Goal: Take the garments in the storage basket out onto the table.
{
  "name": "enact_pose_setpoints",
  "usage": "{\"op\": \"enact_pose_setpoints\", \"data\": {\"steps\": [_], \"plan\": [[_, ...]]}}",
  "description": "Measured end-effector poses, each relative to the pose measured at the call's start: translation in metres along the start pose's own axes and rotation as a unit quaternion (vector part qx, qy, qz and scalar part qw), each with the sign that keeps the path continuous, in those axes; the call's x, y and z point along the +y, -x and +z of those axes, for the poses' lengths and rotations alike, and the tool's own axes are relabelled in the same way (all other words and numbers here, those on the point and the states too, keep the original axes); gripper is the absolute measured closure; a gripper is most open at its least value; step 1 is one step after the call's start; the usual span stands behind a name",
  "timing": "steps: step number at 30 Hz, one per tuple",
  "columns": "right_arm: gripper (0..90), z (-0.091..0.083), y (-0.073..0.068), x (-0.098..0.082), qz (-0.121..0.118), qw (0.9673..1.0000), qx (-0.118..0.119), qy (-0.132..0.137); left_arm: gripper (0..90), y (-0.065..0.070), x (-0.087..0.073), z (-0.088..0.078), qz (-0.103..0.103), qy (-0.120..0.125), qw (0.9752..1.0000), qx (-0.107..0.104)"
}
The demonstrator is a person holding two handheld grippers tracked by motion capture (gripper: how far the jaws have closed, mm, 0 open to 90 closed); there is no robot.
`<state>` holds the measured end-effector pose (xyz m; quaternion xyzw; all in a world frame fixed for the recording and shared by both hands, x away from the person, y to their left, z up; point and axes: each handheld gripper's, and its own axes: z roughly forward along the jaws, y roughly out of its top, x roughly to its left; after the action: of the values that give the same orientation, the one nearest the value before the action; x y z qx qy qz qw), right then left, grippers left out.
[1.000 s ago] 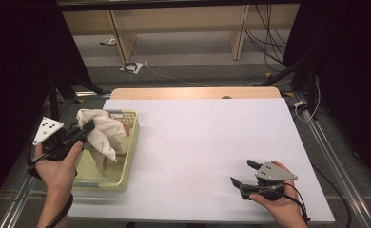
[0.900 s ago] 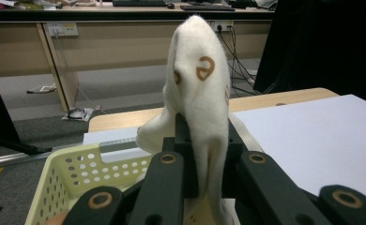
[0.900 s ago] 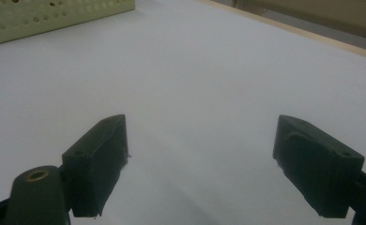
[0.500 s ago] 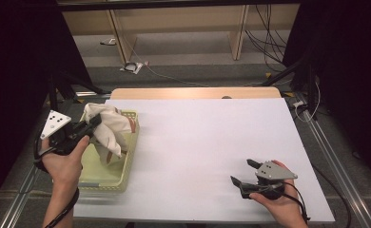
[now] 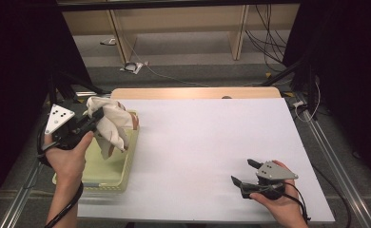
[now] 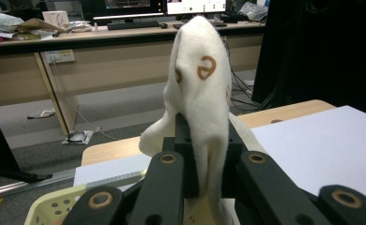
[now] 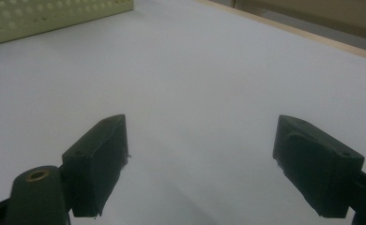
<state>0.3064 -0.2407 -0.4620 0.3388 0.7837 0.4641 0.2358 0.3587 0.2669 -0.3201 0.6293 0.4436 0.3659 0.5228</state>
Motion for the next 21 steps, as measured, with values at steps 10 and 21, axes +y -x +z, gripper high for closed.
{"op": "enact_pose_setpoints", "data": {"steps": [10,21], "plan": [[19.2,-0.001,-0.001,-0.001,-0.005,1.0000,0.002,0.000,83.5,0.007,-0.001,0.002,0.000,0.009,0.9998,-0.015],[19.2,0.000,-0.001,-0.001,-0.006,1.0000,0.003,-0.003,83.5,0.012,0.000,0.002,-0.003,0.018,0.9994,-0.030]]}}
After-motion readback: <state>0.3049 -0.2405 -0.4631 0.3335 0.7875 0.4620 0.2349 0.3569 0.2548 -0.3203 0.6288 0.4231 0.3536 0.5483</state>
